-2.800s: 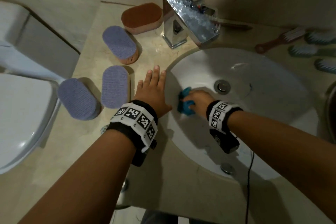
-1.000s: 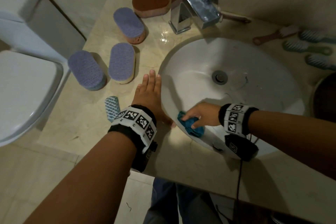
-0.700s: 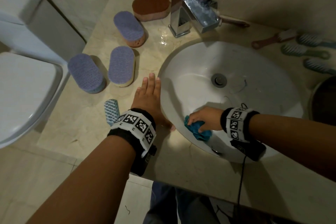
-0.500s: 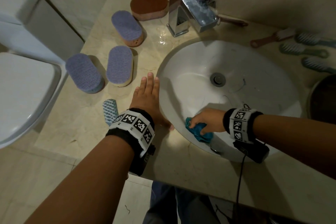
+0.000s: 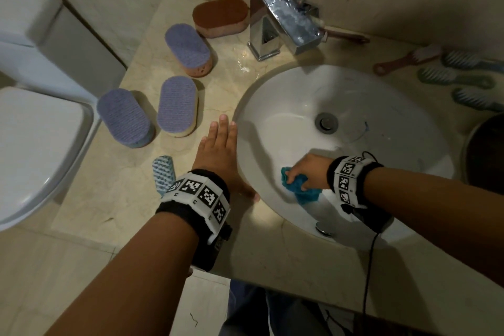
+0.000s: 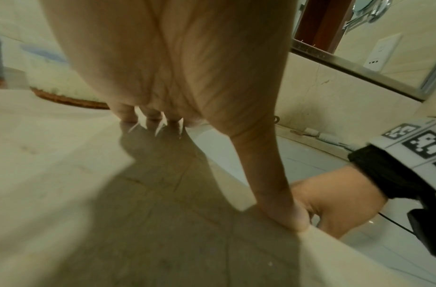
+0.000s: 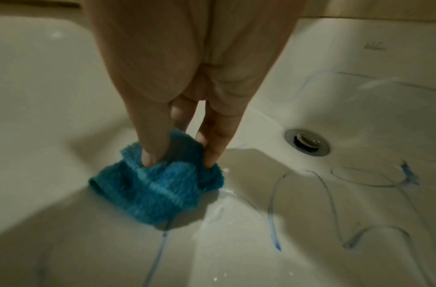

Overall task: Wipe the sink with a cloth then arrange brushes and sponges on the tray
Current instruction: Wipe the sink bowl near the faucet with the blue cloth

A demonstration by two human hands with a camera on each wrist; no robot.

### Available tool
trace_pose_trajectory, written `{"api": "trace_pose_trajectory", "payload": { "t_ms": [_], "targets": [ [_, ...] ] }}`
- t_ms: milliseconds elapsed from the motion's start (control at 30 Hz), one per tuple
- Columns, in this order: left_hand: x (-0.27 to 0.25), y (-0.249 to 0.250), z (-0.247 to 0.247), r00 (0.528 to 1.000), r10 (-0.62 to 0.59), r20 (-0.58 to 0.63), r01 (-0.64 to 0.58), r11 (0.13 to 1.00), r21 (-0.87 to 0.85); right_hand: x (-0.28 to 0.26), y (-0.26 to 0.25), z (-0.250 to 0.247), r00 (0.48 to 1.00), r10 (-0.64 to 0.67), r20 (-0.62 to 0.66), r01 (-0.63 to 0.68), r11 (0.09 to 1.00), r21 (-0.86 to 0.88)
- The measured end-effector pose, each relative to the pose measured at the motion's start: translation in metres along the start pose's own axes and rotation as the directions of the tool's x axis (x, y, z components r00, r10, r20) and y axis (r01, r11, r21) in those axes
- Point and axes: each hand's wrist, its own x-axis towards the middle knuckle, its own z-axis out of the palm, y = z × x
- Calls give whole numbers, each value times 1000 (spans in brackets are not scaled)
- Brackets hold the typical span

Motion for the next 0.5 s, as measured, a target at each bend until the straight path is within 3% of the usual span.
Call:
{"api": "trace_pose_trajectory", "payload": {
  "t_ms": [200,400,500],
  "targets": [
    [-3,2,-2,1000,-8,19,8,1000,2,-9,-1,7,990,22,143,-16,999,-40],
    [-1,3,-3,1000,-12,16,12,1000,10,2,11,-5,995,103,8,-103,993,50],
    [-2,3,-4,1000,-14,22,14,1000,5,2,7,1,990,141,-1,-140,988,60]
  ]
}}
